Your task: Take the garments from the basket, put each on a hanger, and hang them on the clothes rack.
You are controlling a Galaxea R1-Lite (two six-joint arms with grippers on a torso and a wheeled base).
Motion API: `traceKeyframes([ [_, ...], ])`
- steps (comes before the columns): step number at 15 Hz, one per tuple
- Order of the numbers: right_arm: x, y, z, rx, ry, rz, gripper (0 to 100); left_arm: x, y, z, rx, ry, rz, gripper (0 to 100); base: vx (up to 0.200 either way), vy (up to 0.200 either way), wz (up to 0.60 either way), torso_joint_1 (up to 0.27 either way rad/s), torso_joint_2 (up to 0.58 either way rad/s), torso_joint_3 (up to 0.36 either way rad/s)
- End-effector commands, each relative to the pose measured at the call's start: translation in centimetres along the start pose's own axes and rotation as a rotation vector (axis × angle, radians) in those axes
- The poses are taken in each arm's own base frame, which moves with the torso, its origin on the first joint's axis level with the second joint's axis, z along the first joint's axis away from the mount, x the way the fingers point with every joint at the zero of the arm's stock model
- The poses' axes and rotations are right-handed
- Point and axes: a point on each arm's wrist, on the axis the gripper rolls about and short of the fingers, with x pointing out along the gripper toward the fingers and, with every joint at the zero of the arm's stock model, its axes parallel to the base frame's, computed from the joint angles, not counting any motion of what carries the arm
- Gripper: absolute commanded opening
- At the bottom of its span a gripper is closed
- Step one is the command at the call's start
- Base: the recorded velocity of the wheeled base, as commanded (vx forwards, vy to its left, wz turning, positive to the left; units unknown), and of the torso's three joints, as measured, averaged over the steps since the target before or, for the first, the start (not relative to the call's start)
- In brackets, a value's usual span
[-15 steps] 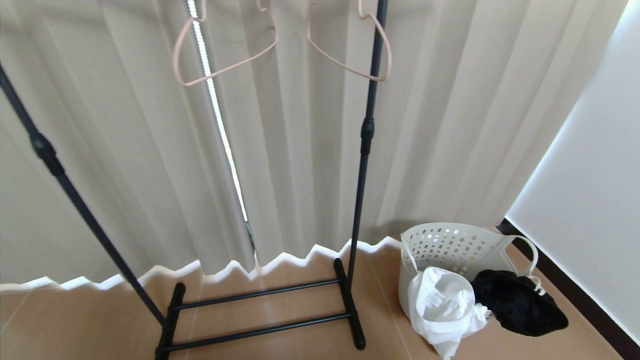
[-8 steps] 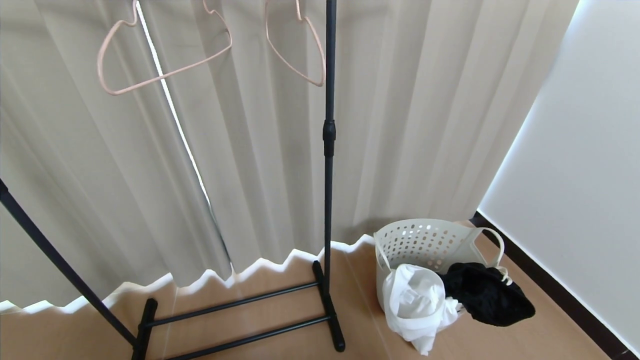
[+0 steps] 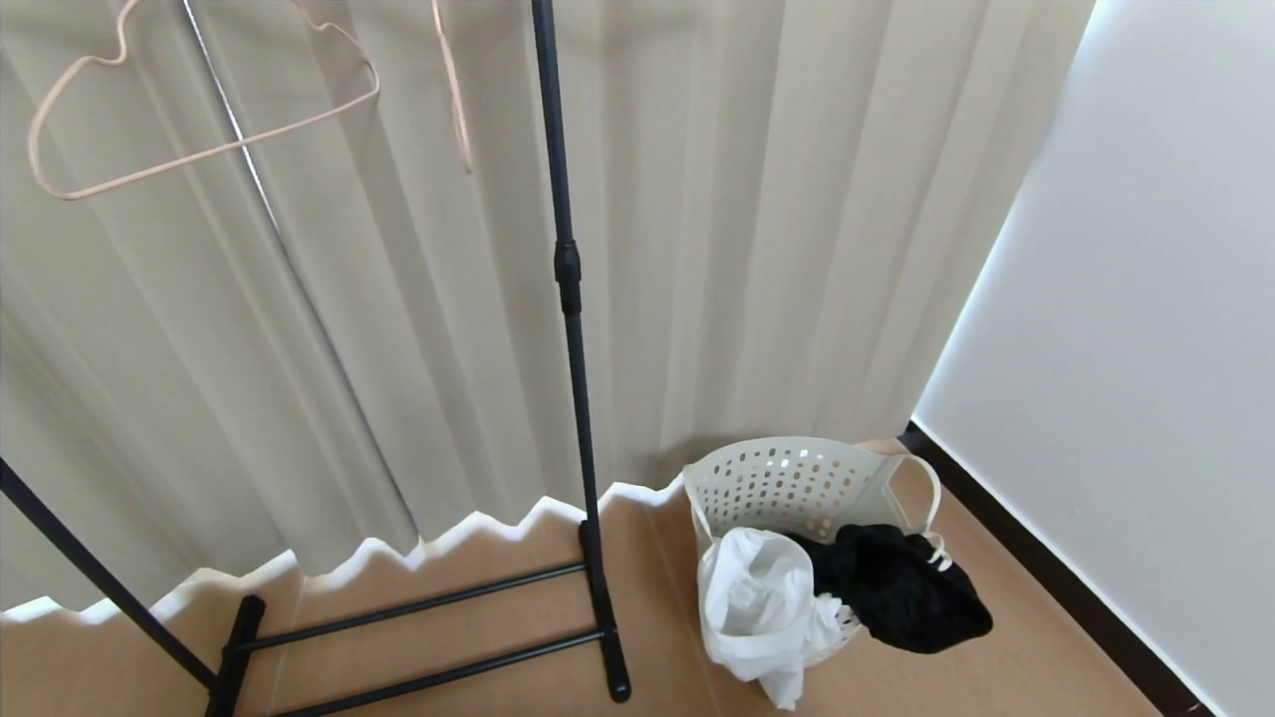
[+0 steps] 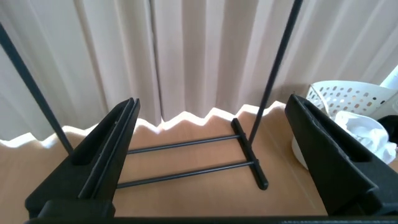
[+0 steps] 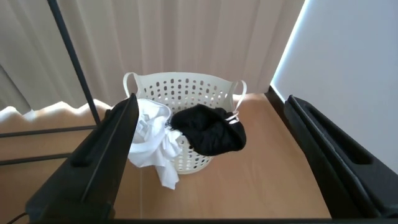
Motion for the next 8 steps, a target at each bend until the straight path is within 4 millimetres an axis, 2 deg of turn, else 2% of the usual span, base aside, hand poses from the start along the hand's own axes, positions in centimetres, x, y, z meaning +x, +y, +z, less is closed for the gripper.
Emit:
traceKeyframes([
  [1, 0.00, 0.00, 0.00, 0.000, 0.000, 0.001, 100, 0.00, 0.00, 0.00, 0.000, 0.000, 0.001, 100, 0.000, -0.200, 0.00, 0.002, 0.00, 0.002],
  [3, 0.00, 0.00, 0.00, 0.000, 0.000, 0.001, 100, 0.00, 0.00, 0.00, 0.000, 0.000, 0.001, 100, 0.000, -0.200, 0.00, 0.005, 0.00, -0.002],
  [8, 0.00, 0.00, -0.02, -0.002, 0.001, 0.001, 100, 0.00, 0.00, 0.02, 0.000, -0.002, 0.002, 100, 0.000, 0.000, 0.00, 0.000, 0.00, 0.000],
])
